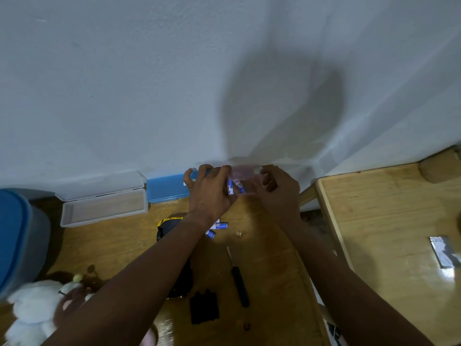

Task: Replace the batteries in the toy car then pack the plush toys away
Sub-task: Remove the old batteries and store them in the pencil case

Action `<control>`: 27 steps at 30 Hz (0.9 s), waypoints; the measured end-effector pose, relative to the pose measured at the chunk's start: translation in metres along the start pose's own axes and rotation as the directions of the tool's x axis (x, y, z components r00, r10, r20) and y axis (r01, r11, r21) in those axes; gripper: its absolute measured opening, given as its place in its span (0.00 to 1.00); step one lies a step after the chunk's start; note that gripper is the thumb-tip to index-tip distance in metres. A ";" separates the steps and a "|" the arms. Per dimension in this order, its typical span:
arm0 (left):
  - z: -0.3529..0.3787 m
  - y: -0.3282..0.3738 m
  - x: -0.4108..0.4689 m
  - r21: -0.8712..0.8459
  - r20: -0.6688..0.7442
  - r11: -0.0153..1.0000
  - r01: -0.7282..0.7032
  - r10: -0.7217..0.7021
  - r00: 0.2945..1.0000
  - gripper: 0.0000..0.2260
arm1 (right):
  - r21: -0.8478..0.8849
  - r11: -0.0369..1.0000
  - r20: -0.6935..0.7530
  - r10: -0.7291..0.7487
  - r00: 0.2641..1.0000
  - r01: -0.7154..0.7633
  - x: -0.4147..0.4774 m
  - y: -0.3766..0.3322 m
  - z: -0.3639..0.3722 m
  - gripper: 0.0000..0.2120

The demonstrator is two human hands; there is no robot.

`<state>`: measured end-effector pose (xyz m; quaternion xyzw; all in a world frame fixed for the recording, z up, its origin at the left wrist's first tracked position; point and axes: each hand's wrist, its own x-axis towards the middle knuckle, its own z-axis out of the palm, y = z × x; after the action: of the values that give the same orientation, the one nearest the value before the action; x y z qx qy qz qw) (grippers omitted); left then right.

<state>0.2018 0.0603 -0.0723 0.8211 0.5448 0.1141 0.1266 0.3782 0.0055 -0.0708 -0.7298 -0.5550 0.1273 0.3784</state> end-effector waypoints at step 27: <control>-0.002 -0.004 -0.004 0.185 0.053 0.980 -0.072 0.063 0.997 0.13 | -0.173 0.983 0.324 0.006 0.946 0.053 -0.009 0.013 0.014 0.10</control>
<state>0.1967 0.0585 -0.0721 0.8498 0.5217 0.0475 0.0581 0.3762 0.0021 -0.0916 -0.7235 -0.6274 0.1902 0.2165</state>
